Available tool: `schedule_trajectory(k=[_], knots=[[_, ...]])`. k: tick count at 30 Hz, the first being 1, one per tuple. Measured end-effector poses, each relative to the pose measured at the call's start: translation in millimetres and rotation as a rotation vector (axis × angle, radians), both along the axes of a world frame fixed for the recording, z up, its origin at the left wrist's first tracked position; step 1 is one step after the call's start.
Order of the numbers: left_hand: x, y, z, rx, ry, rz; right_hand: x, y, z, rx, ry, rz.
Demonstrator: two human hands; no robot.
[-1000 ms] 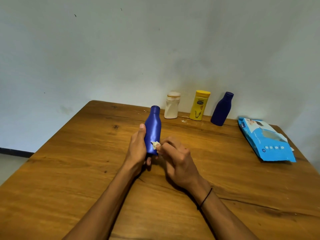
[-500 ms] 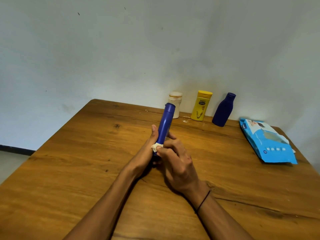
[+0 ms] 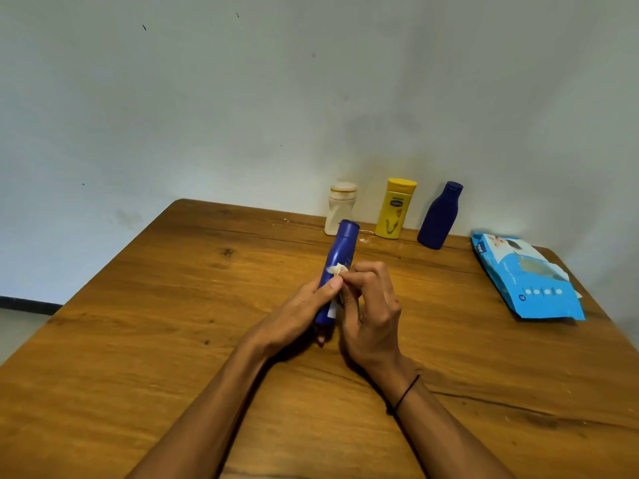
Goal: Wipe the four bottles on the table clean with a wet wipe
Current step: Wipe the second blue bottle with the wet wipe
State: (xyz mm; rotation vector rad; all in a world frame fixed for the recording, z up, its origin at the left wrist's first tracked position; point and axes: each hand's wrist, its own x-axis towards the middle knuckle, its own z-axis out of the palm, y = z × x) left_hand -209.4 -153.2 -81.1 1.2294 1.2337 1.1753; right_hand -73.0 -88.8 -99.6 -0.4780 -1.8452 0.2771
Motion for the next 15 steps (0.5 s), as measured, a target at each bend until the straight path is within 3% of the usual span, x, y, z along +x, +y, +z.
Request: schedule_trajectory(k=[10,15], knots=[[-0.4,-0.5,-0.2,0.126,0.198,0.051,1.4,5.5,1.9,-0.073,-0.015,-0.094],[-3.6,-1.9,0.5,0.076,0.123,-0.023,3.4,8.1,3.1,-0.109,0.055,-0.119]])
